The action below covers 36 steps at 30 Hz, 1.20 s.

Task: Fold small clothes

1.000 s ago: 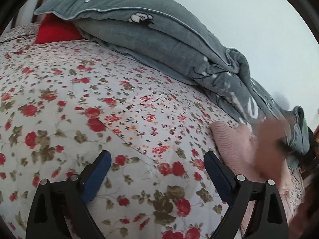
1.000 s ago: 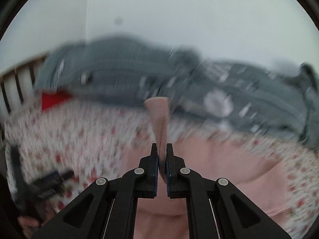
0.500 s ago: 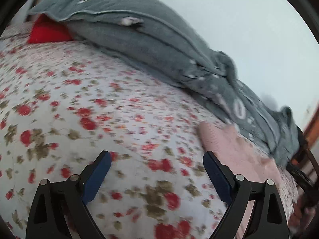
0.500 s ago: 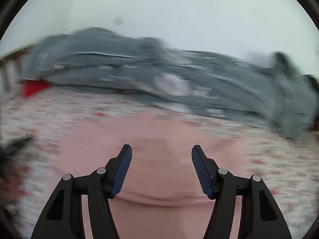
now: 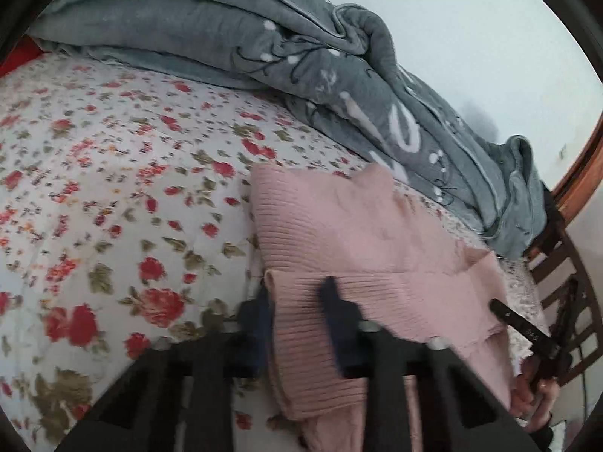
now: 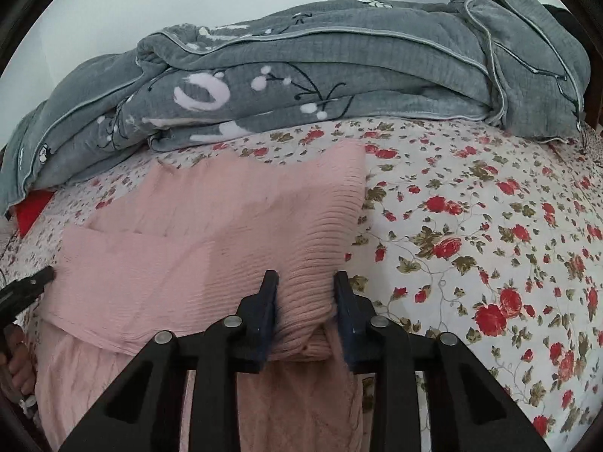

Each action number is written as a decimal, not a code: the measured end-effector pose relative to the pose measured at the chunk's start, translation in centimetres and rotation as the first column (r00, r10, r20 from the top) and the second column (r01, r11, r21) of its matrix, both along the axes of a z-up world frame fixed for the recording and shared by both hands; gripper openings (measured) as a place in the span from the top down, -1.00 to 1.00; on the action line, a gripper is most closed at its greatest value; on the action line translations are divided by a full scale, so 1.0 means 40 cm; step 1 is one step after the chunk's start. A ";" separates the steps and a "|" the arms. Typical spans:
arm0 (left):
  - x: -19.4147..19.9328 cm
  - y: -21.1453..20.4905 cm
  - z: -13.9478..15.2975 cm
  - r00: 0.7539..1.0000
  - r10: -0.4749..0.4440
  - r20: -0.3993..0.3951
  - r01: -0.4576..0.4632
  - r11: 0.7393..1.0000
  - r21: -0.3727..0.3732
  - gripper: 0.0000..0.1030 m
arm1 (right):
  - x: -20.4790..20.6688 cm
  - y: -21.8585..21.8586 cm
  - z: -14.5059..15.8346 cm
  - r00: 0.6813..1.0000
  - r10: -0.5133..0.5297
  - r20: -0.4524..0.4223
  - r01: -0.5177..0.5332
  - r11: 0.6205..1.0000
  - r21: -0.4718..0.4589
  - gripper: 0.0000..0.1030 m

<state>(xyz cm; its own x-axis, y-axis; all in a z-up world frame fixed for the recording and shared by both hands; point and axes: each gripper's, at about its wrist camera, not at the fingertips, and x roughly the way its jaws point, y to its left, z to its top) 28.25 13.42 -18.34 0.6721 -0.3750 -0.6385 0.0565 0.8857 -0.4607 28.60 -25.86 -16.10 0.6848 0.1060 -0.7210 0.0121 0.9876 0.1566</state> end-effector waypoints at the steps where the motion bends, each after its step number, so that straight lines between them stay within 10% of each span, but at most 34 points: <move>1: -0.004 -0.001 0.007 1.000 0.006 0.017 -0.006 1.000 0.004 0.85 | -0.003 0.000 0.001 1.000 0.008 0.007 -0.008 1.000 0.002 0.54; 7: -0.006 -0.035 0.105 0.989 -0.038 0.141 0.049 0.996 -0.072 0.89 | -0.021 -0.039 0.048 0.993 0.025 0.117 -0.030 0.998 0.046 0.64; 13: 0.087 -0.127 0.103 0.996 -0.020 0.092 0.005 0.987 0.163 0.88 | 0.037 -0.072 -0.027 0.998 -0.001 -0.063 0.001 1.000 0.004 0.44; 16: 0.092 -0.140 0.035 1.000 -0.015 -0.003 0.015 0.958 0.287 0.81 | 0.021 -0.082 0.015 1.000 -0.015 -0.001 0.015 1.000 -0.001 0.39; 18: 0.065 -0.129 0.037 0.998 -0.043 0.037 0.032 0.967 0.253 0.64 | -0.002 -0.069 0.078 0.992 -0.018 0.123 0.027 0.997 -0.073 0.18; 22: 0.026 -0.110 0.098 0.981 -0.043 0.189 0.016 0.990 0.140 -0.42 | 0.014 -0.018 0.119 0.977 0.117 0.178 -0.107 0.992 -0.065 0.07; 28: 0.080 -0.164 0.003 0.987 -0.140 0.072 0.123 0.970 0.209 -0.35 | 0.089 0.015 -0.023 0.995 0.093 -0.020 -0.095 0.984 -0.152 0.01; 36: 0.080 -0.190 0.010 0.988 -0.134 0.080 0.106 0.952 0.289 -0.37 | 0.093 0.006 -0.024 0.998 0.068 -0.004 -0.068 0.987 -0.148 0.02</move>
